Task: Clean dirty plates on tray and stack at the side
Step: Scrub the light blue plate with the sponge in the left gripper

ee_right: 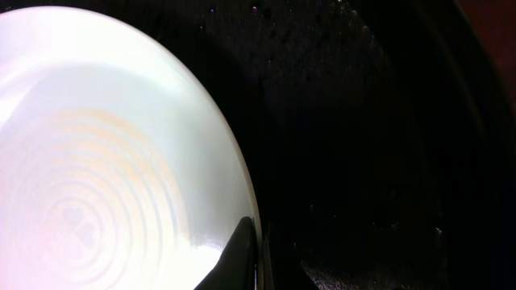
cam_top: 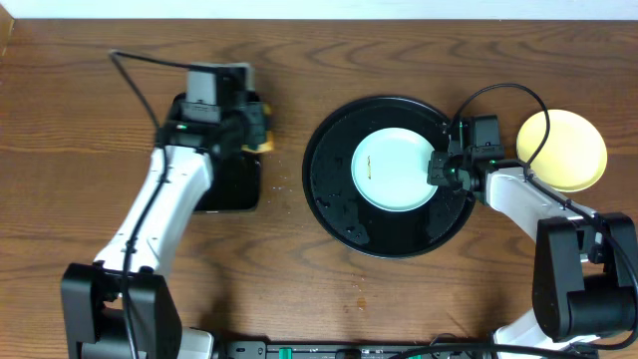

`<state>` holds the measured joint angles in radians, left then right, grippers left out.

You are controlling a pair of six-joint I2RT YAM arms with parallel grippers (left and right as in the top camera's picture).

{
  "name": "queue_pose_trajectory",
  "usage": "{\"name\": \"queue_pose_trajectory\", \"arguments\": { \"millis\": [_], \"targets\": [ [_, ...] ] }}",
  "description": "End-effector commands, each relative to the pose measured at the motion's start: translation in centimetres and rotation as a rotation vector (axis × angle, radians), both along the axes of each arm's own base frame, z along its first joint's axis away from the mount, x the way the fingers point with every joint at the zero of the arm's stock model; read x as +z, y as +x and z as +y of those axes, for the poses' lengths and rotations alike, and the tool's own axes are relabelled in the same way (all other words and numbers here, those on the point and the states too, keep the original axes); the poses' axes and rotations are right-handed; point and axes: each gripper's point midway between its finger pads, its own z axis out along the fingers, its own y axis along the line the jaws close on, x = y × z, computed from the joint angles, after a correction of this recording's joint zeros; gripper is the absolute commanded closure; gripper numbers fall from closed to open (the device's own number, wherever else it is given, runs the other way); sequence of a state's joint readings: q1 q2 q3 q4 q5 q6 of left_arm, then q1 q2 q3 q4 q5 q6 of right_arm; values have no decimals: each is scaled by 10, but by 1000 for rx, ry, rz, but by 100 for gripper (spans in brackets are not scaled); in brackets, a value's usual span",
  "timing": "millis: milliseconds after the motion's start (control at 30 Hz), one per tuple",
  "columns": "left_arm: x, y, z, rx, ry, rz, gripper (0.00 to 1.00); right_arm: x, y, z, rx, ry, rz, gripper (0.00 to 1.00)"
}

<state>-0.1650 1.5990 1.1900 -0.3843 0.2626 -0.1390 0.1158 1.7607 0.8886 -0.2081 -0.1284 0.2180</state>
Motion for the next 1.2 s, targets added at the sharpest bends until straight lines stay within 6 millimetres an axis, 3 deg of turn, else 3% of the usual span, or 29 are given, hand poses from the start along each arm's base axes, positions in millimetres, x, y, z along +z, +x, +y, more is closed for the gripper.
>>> {"name": "queue_pose_trajectory", "arguments": {
  "millis": [0, 167, 267, 533, 700, 900, 1167],
  "targets": [
    [26, -8, -60, -118, -116, -14, 92, -6, -4, 4, 25, -4, 14, 99],
    [48, -17, -124, -225, -158, -30, 93, -6, -4, 5, 26, -5, 14, 99],
    [46, -22, -151, -263, -139, -32, 93, -6, -4, 5, 26, -5, 14, 99],
    [-22, -23, -197, -287, 6, -3, 93, -6, -4, 5, 26, -5, 14, 99],
    [-57, -14, -213, -289, 41, -15, 92, -6, -4, 5, 26, -5, 14, 99],
    [-97, -7, -204, -252, 127, 18, 93, -6, -4, 5, 26, -5, 14, 99],
    [-138, -14, -198, -289, 191, 78, 92, -6, -4, 5, 26, -5, 14, 99]
  ]
}}
